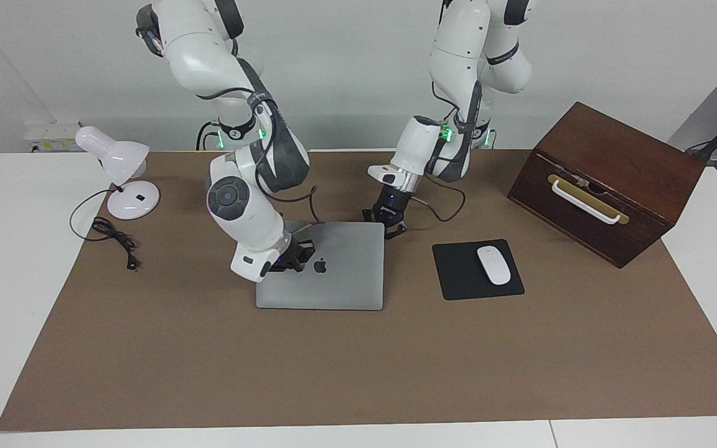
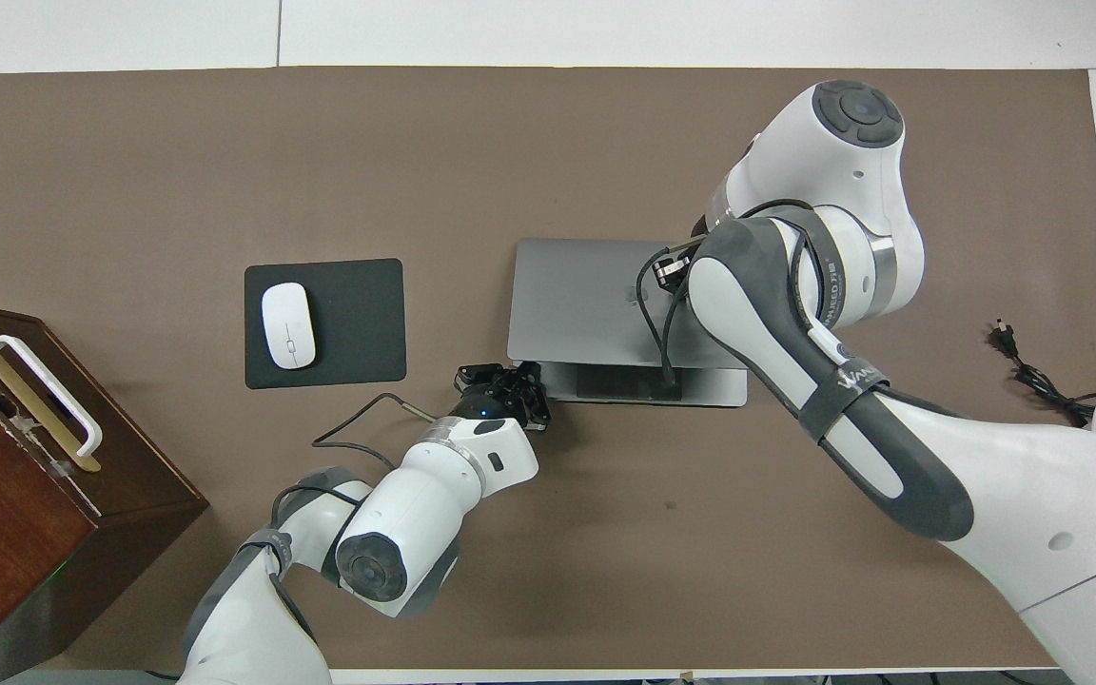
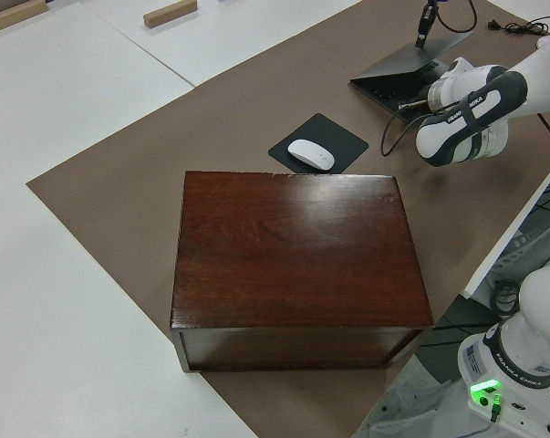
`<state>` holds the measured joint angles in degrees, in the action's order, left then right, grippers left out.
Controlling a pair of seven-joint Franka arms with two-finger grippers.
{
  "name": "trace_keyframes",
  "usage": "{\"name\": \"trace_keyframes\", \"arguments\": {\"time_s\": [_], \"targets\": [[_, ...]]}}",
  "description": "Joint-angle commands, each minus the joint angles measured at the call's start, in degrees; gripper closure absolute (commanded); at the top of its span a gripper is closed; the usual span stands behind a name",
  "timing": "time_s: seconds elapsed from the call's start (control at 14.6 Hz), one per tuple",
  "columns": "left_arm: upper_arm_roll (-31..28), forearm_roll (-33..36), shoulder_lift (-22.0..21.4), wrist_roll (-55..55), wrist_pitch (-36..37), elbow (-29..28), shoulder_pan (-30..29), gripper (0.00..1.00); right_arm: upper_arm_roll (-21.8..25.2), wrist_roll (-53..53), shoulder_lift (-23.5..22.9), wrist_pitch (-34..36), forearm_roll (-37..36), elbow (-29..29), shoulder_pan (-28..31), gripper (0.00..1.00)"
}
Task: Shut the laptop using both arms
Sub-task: 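Push the laptop screen down with the right gripper toward the keyboard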
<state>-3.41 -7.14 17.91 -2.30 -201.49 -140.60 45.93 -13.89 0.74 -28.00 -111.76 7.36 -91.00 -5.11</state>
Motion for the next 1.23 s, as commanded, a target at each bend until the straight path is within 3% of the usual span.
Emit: {"name": "trace_keyframes", "arguments": {"time_s": [0.0,1.17], "targets": [[-0.99,-0.77,3.71,0.81,0.83,-2.31,1.0,1.0,-0.61,-0.38,1.98,-0.74,1.51,-3.66,1.07,1.0],[-0.99,-0.77,3.71,0.81,0.83,-2.31,1.0,1.0,-0.61,-0.12,1.72,-5.75,1.43,-8.93,1.86,1.0]]}}
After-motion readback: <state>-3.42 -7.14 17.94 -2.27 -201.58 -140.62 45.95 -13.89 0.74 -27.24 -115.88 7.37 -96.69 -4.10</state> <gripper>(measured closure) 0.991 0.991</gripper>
